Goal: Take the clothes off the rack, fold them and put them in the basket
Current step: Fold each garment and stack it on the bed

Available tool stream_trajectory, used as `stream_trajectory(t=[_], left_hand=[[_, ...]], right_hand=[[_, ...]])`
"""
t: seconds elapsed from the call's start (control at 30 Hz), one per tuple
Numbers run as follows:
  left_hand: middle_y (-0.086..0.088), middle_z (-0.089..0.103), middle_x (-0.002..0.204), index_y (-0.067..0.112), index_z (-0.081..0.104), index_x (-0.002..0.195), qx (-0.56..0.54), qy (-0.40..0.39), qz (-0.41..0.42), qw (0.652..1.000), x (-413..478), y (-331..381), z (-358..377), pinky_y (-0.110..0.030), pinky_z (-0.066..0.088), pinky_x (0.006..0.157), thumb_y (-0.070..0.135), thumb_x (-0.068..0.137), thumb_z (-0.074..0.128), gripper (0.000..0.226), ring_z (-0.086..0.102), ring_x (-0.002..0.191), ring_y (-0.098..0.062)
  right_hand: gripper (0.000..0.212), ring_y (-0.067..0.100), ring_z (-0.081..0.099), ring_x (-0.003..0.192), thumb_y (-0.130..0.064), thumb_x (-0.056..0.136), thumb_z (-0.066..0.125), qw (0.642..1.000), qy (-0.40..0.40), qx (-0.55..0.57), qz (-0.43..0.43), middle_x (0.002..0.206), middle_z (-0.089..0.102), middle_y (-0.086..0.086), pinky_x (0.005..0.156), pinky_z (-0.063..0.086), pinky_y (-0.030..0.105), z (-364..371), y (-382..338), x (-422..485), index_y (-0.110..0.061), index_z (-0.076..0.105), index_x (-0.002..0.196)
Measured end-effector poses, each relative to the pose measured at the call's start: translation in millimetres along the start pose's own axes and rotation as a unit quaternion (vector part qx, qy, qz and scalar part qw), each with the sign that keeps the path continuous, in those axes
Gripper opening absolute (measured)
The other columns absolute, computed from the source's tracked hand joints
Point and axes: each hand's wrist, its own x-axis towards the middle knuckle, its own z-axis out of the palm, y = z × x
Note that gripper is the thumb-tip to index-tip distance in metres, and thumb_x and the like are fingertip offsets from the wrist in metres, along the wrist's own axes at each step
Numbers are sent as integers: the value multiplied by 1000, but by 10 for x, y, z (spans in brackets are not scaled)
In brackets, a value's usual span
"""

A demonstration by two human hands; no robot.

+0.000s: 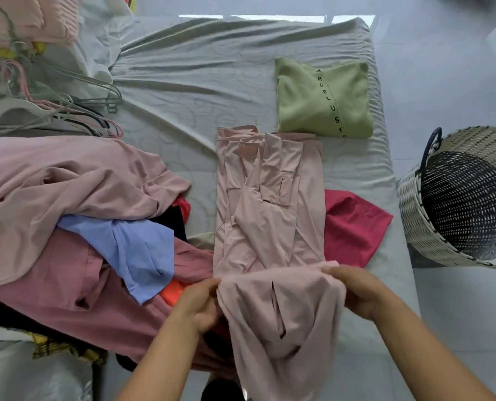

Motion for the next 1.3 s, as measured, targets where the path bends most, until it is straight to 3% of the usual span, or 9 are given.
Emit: stream_trajectory(t=[0.1, 0.3, 0.5, 0.67, 0.77, 0.87, 0.97, 1.13, 1.3], left_hand=[[-6, 58, 59, 5, 51, 75, 35, 31, 85, 995, 260, 475, 160, -16, 48, 42, 1, 94, 38, 23, 56, 39, -6], [-4, 55, 87, 9, 47, 101, 272, 88, 264, 921, 498, 461, 191, -29, 46, 62, -3, 87, 50, 19, 54, 69, -12], [-7, 47, 131, 33, 53, 115, 719, -101, 572, 382, 641, 82, -202, -40, 26, 105, 15, 64, 45, 55, 41, 123, -24], [14, 68, 101, 37, 68, 77, 786, -223, 534, 217, 704, 320, -38, -42, 21, 107, 40, 45, 72, 32, 58, 115, -11], [15, 66, 90, 28, 65, 72, 714, -322, 523, 336, 711, 544, -7, -26, 32, 104, 32, 62, 76, 15, 58, 108, -5], [22, 65, 107, 31, 67, 79, 554, -338, 339, 681, 616, 793, 66, -10, 36, 97, 27, 66, 74, 15, 50, 115, 6], [13, 64, 115, 27, 75, 70, 380, -238, 168, 878, 660, 919, 91, -14, 44, 88, 24, 48, 84, 24, 56, 110, 0], [4, 67, 86, 17, 75, 64, 310, -174, 105, 929, 794, 834, 151, -15, 49, 69, 15, 56, 85, 13, 62, 82, -9], [-1, 67, 97, 6, 65, 94, 347, -185, 91, 915, 683, 953, 184, -13, 48, 75, 6, 71, 68, 23, 63, 89, -5]], right_hand=[[10, 15, 56, 62, -8, 92, 52, 993, 81, 71, -40, 70, 63, 6, 57, 43, 26, 153, -345, 359, -7, 61, 90], [6, 19, 50, 79, -6, 89, 53, 965, 159, -170, -120, 82, 54, 2, 70, 40, 30, 263, -237, 529, -11, 56, 90], [20, 14, 56, 90, -17, 87, 64, 967, 161, -168, -101, 101, 60, 2, 78, 45, 26, 365, -75, 362, -16, 51, 103], [20, 12, 55, 85, -15, 83, 66, 952, 71, -290, -66, 96, 59, 0, 66, 43, 18, 416, -119, 436, -18, 51, 96], [20, 12, 56, 78, -8, 81, 62, 946, 23, -322, -26, 95, 62, 4, 65, 45, 21, 268, -310, 425, -16, 52, 96], [32, 11, 58, 78, -12, 81, 66, 951, -24, -308, 14, 95, 61, -1, 59, 45, 18, 46, -554, 382, -27, 51, 105], [39, 12, 54, 65, -8, 86, 59, 964, -47, -260, 18, 93, 61, 6, 55, 41, 20, -75, -725, 472, -33, 51, 115], [30, 12, 62, 84, 2, 92, 47, 993, -13, -98, -71, 101, 69, 4, 76, 52, 25, 60, -724, 627, -12, 63, 112], [54, 25, 59, 99, -40, 75, 60, 987, -53, 144, -45, 103, 65, 13, 85, 47, 35, 136, -680, 699, 2, 63, 109]])
